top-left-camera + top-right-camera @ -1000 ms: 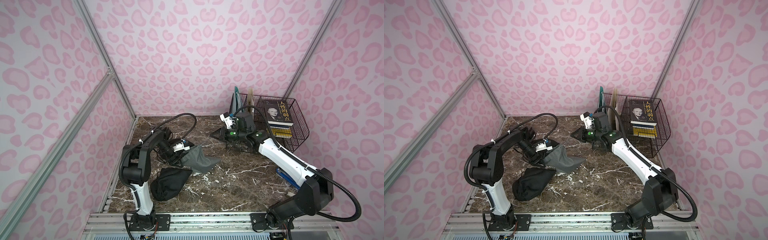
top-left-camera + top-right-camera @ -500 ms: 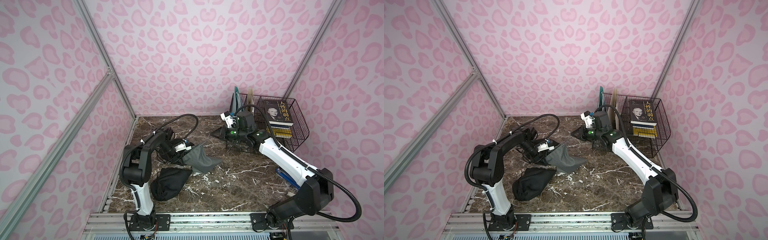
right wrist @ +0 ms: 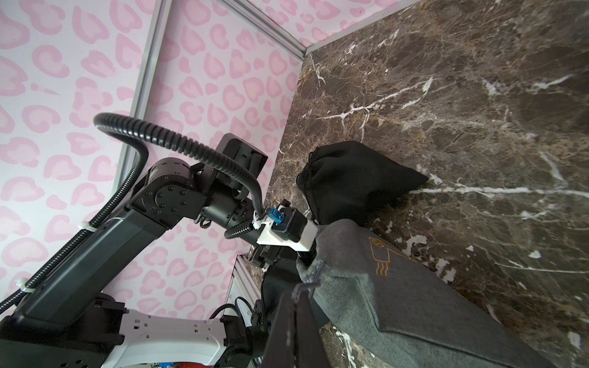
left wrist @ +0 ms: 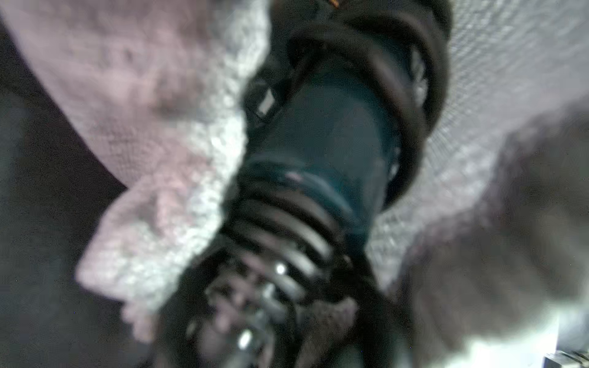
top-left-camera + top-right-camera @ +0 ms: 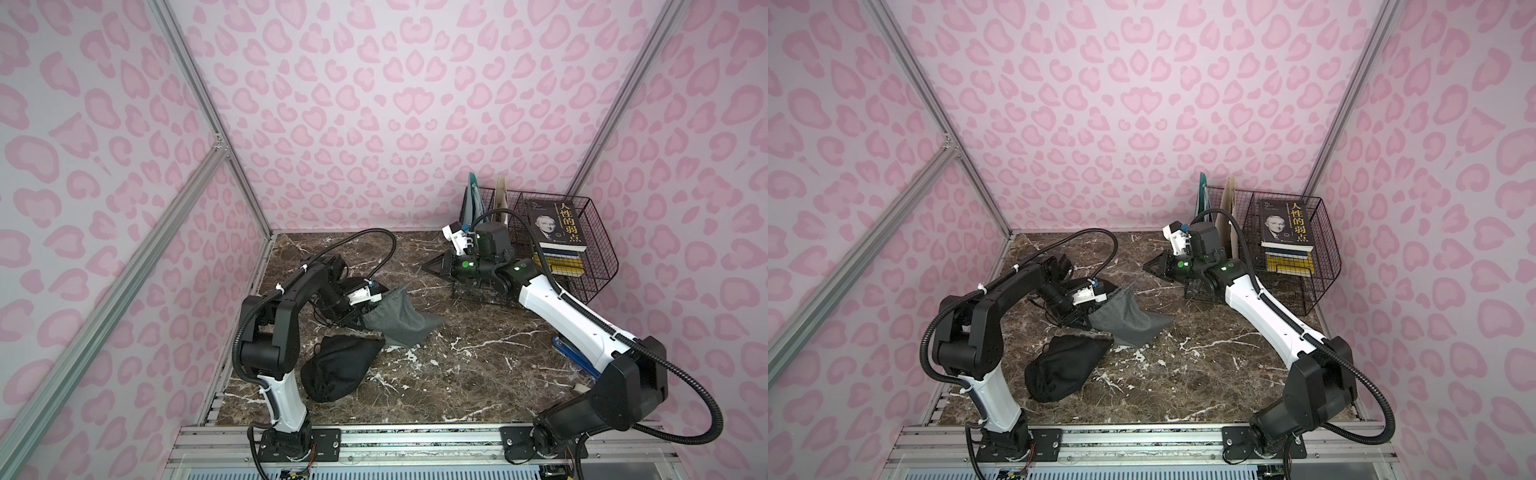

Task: Pack away hair dryers
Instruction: Pull the drawstrings on both sides of the drawstring bag.

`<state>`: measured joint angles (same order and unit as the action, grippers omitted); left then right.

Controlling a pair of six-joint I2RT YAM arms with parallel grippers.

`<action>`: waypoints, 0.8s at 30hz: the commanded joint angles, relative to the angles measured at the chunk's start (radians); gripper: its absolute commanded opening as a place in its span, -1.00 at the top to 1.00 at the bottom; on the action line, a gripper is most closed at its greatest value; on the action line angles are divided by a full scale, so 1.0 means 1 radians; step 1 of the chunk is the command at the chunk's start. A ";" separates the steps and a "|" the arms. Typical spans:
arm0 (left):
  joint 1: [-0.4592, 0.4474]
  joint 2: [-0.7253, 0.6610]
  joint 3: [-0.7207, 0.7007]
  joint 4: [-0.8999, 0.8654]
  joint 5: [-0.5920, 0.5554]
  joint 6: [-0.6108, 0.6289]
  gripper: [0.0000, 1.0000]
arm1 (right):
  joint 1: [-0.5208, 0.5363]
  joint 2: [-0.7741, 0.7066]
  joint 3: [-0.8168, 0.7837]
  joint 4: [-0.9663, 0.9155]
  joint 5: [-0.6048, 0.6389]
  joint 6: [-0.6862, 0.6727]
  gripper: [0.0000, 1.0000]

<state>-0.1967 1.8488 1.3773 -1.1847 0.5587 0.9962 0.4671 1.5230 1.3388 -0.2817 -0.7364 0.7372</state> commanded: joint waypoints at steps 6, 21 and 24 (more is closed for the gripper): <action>0.002 0.001 -0.013 -0.038 0.011 0.025 0.56 | -0.006 -0.012 -0.004 0.016 -0.006 -0.013 1.00; 0.002 -0.011 -0.035 -0.012 0.001 0.018 0.68 | -0.012 -0.019 -0.006 0.020 -0.006 -0.010 1.00; 0.003 -0.016 -0.046 -0.009 -0.002 0.019 0.78 | -0.012 -0.021 -0.002 0.016 -0.006 -0.011 1.00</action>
<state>-0.1955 1.8324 1.3350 -1.1873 0.5457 1.0134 0.4561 1.5078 1.3376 -0.2817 -0.7380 0.7300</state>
